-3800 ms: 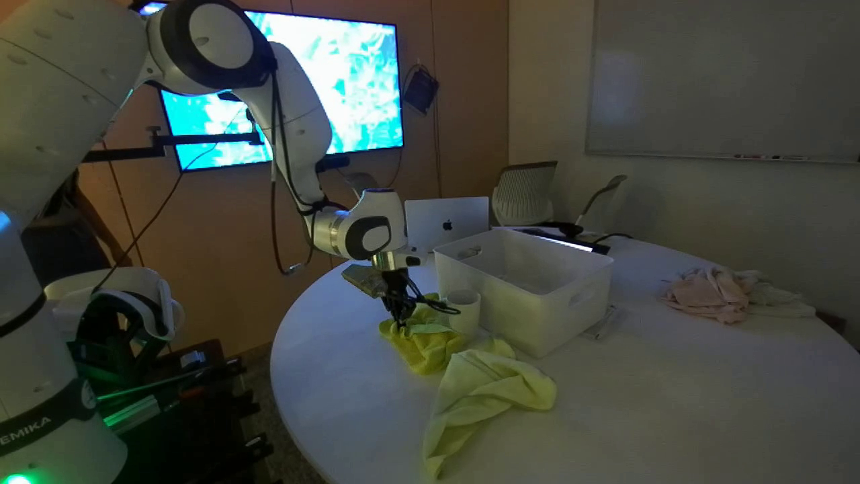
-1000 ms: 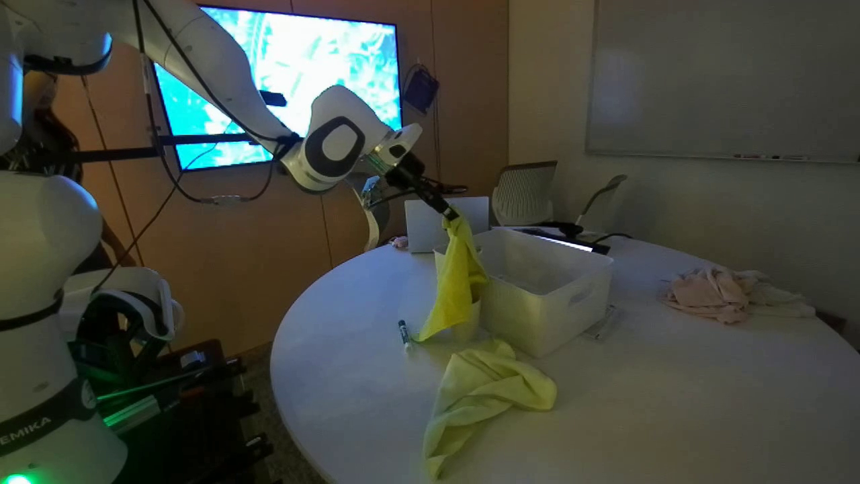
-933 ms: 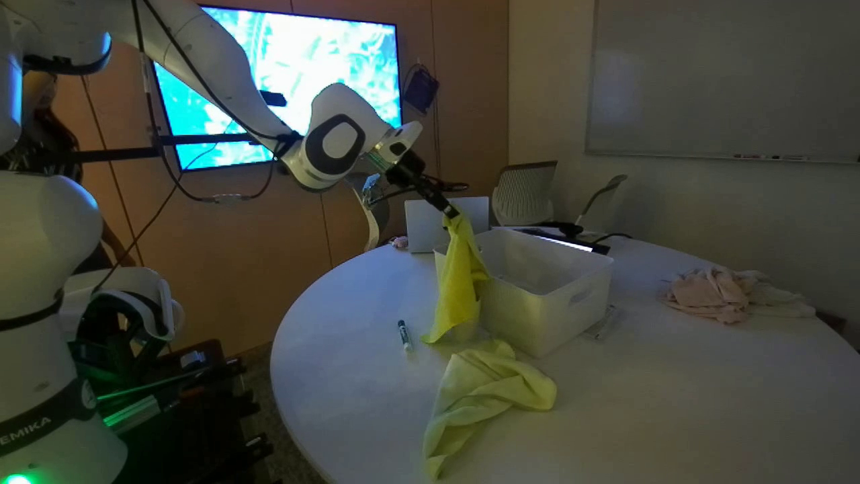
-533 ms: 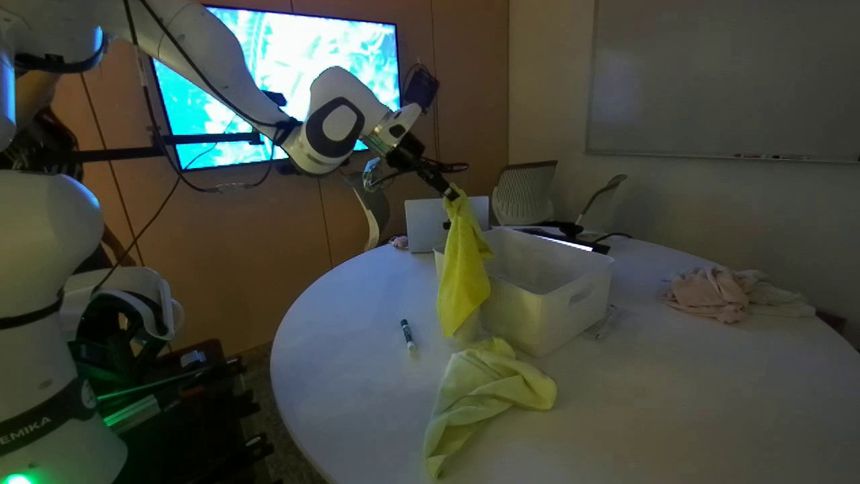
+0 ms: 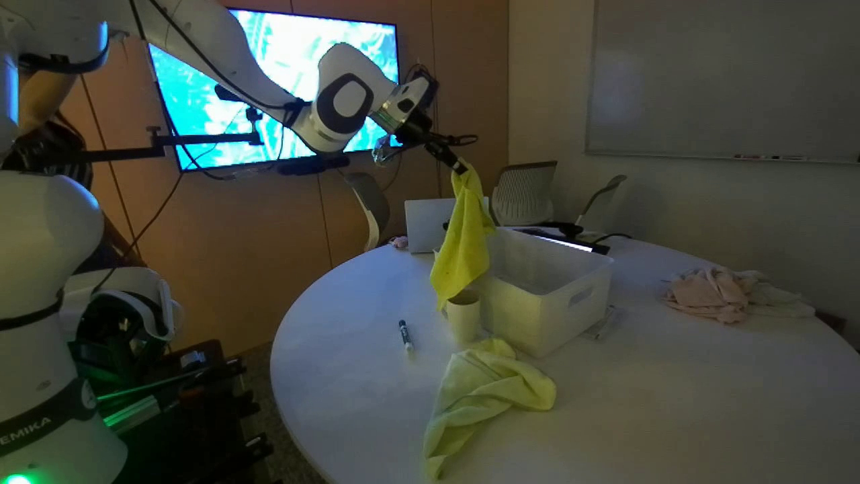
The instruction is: Pick up the yellow towel put it in the basket, pick up a black masking tape put it in the cup, pick up the light yellow towel put it in the basket, pick up the marker put it in the cup, pick up the white-brown towel put it in the basket and pick up the object put it in the cup
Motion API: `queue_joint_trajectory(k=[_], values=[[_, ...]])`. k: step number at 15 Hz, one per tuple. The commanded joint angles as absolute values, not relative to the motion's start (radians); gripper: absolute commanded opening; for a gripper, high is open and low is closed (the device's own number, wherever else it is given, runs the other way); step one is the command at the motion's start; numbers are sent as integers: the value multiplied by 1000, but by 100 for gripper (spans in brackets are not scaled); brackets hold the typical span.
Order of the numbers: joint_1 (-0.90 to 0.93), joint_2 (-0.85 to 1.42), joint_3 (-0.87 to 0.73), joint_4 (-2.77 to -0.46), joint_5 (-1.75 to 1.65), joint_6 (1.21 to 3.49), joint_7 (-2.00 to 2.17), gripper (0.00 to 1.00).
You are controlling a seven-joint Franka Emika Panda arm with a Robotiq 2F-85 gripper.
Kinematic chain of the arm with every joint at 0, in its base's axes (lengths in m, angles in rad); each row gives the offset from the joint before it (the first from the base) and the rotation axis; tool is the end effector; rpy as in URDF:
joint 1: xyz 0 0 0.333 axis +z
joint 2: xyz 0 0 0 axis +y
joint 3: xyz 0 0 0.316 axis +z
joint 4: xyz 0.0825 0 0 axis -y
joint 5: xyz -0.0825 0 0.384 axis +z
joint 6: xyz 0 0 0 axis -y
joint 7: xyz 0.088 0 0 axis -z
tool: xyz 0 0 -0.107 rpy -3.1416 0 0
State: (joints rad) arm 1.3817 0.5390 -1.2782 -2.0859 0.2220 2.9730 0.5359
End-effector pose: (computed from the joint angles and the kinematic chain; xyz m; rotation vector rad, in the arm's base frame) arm 0.6083 0.1242 0.4221 2.7288 -0.5481 1.2224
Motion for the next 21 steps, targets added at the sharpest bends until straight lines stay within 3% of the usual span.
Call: queue_joint_trajectory(k=[1,19,20,21], values=[[1277,533,-1223,-1983,209,2953,533,2],[712,659,-738,-1413,94,2769,774,3],[677,665,-704,-1382,67,2732,780,24],[640,678,-671,-1343,42,2695,794,34]])
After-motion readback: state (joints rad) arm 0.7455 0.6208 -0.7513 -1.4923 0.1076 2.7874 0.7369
